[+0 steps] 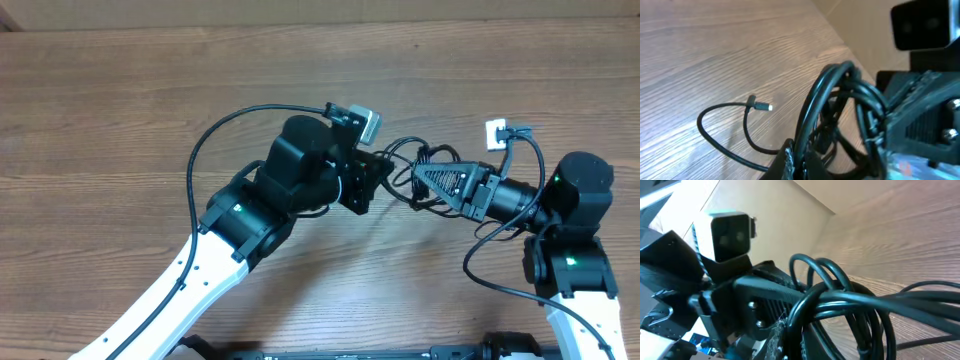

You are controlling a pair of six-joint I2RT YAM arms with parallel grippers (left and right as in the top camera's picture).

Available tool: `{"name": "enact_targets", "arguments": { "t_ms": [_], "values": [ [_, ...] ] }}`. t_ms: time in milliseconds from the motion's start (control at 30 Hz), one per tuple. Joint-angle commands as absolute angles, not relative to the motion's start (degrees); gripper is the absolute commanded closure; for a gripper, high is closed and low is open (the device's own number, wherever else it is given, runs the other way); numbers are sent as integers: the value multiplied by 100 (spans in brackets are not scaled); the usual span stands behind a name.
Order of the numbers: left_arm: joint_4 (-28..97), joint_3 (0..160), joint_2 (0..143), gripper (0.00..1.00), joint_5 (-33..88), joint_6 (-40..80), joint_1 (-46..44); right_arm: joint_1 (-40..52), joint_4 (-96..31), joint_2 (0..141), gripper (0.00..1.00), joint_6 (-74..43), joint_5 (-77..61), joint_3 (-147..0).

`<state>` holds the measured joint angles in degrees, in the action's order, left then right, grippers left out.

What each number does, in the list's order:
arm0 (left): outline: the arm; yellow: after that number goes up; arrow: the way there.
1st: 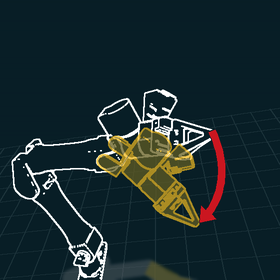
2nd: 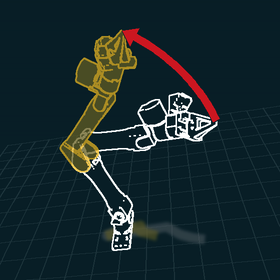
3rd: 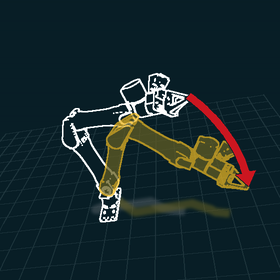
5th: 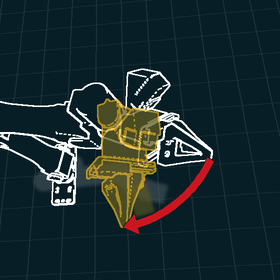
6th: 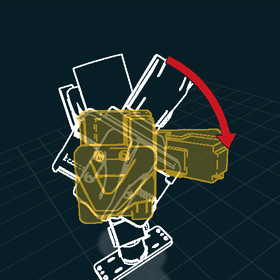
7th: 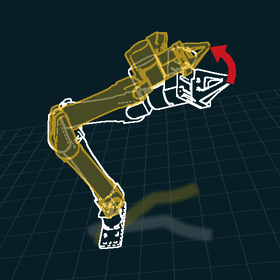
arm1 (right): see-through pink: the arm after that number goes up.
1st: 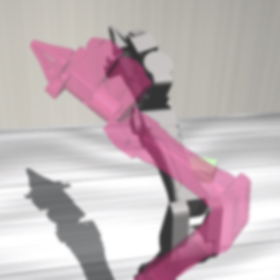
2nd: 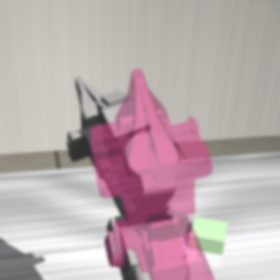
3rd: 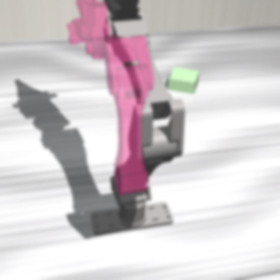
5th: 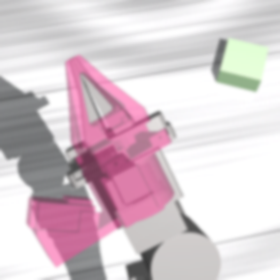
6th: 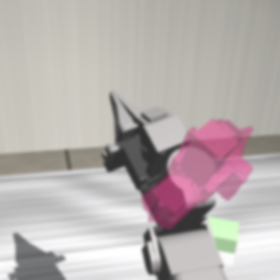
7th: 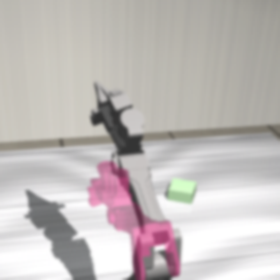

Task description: Untangle cables

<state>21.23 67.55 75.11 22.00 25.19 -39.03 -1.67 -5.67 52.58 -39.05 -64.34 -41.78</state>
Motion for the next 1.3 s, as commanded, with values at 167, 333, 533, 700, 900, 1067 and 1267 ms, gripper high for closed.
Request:
{"name": "enact_targets", "arguments": {
  "t_ms": [167,333,533,700,900,1067,1267],
  "values": [
    [3911,6757,7500,96,663,2178,-3922,-456,-152,5221,96,-4228,-6396,-4283],
    [4204,6757,7500,96,731,1518,-3924,-742,-152,5221,96,-4333,-6416,-4283],
    [3415,6759,7483,96,1544,1026,-3924,-843,-913,5247,66,-4237,-6416,-4283],
    [1905,6761,7483,96,2453,963,-3924,-836,-2121,5417,19,-3503,-6392,-4283],
    [849,6761,7483,96,3037,1247,-3940,-558,-2554,5476,19,-3293,-6169,-4283],
    [893,6761,7489,96,3454,1243,-4080,-558,-2587,5505,19,-3315,-5977,-4283],
    [183,6761,7476,96,3732,1767,-4348,-558,-3411,5507,19,-3286,-4427,-4283]
  ]
}}
